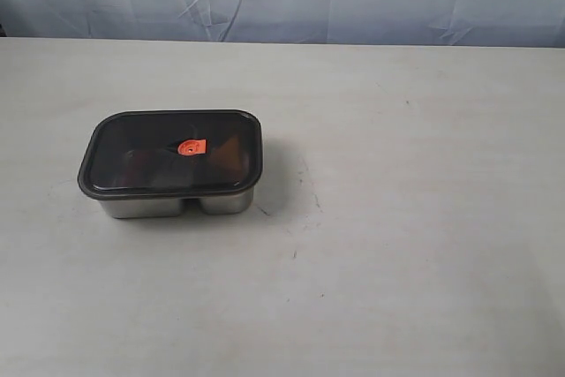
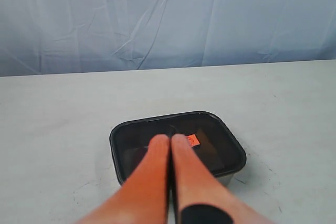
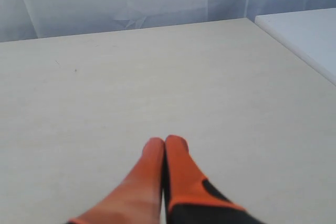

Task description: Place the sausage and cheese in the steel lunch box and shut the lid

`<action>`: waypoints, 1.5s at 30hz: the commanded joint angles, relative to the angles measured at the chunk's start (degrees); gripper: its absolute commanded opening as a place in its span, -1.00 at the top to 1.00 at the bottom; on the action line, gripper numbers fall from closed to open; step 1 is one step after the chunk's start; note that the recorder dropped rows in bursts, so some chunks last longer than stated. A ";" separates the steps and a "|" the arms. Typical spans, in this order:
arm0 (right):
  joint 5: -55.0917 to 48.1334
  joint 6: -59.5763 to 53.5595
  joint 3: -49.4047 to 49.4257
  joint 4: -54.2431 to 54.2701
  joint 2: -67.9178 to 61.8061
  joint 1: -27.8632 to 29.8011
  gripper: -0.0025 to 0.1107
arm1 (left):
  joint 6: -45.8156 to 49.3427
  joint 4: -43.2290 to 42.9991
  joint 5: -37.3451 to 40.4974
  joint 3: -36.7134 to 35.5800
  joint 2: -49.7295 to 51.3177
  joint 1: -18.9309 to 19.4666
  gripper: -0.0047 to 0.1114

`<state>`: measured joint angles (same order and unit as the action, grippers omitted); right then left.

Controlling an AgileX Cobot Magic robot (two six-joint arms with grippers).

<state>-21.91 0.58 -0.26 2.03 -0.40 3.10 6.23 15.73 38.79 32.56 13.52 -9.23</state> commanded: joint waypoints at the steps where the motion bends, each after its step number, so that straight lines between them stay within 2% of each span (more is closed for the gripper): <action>1: 0.87 0.09 0.26 -0.08 0.40 0.37 0.96 | 0.19 -0.20 -0.25 -0.20 -0.27 0.03 0.92; 17: 0.87 0.09 0.26 0.03 0.40 0.37 0.96 | 0.19 -0.46 -0.65 -0.34 -0.46 0.03 0.92; 21: 0.87 0.09 0.26 0.03 0.40 0.37 0.96 | 0.19 -5.14 -4.56 -1.66 -2.43 0.03 0.92; 26: 0.87 0.09 0.26 0.03 0.40 0.37 0.96 | 0.19 -9.29 -13.24 -10.15 -6.95 0.03 0.92; 32: 0.87 0.09 0.26 0.03 0.40 0.37 0.96 | -0.05 -8.62 -22.49 -22.06 -12.17 0.03 0.92; 40: 0.87 0.09 0.26 0.03 0.40 0.37 0.96 | -0.32 -7.77 -26.51 -31.64 -13.52 0.03 0.92; 43: 1.11 0.09 0.26 0.02 0.40 0.37 0.96 | -1.80 -7.35 -28.58 -32.56 -13.52 0.03 0.92; 45: 1.11 0.09 0.26 0.02 0.40 0.37 0.96 | -2.18 -7.48 -26.74 -32.56 -13.52 1.16 0.92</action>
<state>-21.67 0.82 -0.26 2.04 -0.40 3.10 4.77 7.63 12.12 0.22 0.31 -9.12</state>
